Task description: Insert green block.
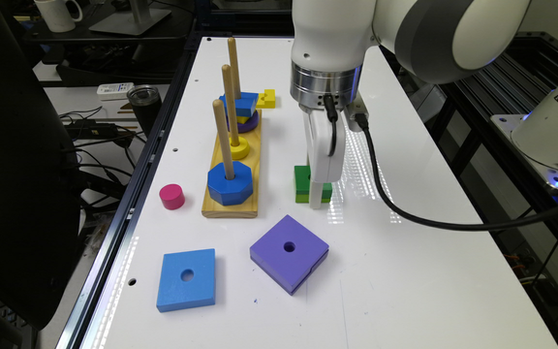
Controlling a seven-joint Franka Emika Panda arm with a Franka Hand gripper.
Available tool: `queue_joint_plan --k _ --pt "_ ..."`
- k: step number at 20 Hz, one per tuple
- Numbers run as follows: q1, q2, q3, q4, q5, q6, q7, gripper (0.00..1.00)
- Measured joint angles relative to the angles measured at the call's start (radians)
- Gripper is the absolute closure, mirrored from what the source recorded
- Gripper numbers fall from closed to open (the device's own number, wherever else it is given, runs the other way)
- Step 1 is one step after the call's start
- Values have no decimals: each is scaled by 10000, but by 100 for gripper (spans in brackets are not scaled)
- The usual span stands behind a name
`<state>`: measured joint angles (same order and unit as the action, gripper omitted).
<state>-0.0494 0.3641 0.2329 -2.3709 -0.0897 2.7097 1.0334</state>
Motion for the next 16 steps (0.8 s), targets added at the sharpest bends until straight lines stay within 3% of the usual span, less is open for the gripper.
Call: queue_joint_plan --k 9,16 --pt "-4 -499 45 -13 49 -377 0 100" --pt "-7 -1397 130 -26 224 -1233 -17 100"
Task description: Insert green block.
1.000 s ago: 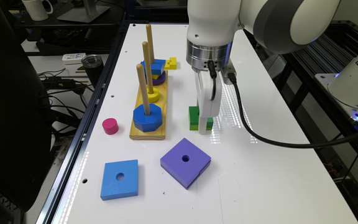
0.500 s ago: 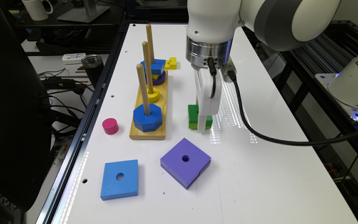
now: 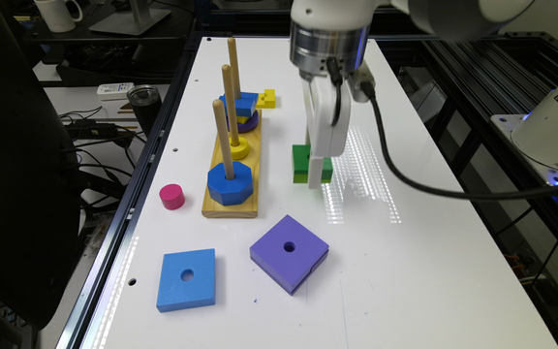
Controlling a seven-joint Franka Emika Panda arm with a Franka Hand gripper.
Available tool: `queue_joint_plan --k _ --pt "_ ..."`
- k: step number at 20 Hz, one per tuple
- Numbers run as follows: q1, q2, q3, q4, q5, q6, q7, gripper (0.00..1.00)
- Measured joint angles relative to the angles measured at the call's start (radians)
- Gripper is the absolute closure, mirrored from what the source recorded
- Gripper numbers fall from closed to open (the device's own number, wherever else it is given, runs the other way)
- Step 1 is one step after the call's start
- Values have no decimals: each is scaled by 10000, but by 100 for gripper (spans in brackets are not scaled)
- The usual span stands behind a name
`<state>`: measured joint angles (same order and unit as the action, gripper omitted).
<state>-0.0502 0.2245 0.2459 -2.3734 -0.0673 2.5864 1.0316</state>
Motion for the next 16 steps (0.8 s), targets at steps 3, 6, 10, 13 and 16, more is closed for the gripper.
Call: queue_joint_plan --k 3,6,10,13,16 --pt "-7 -413 40 0 78 -391 -4 100" --pt "-10 -849 65 0 232 -794 -84 100" --pt "-25 -1499 78 5 482 -1385 -254 100" --pt "-36 -1942 79 16 649 -1783 -363 100" --pt "-39 -2358 77 63 796 -2182 -466 100"
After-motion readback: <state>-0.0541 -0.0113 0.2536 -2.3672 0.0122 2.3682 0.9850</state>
